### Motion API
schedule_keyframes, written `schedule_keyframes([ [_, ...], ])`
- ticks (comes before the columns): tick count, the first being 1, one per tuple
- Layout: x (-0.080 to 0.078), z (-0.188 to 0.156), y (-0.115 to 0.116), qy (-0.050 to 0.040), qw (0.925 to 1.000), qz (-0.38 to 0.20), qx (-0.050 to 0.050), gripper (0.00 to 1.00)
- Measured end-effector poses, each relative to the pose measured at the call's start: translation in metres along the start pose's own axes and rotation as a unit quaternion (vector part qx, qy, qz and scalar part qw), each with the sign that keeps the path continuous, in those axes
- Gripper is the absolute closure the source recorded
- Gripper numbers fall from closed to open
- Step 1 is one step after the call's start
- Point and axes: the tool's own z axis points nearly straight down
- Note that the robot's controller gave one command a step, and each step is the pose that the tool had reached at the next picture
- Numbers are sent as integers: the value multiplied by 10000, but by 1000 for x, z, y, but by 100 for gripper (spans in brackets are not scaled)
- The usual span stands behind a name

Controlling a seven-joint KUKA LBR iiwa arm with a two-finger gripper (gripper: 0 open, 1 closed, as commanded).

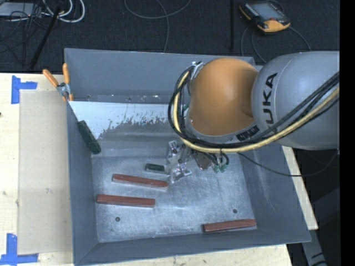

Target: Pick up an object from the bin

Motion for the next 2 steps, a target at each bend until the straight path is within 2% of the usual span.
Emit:
schedule_keyframes([
  [1,0,0,0,1,10000,2,0,100],
  [2,-41,28,11,-41,9999,160,7,100],
])
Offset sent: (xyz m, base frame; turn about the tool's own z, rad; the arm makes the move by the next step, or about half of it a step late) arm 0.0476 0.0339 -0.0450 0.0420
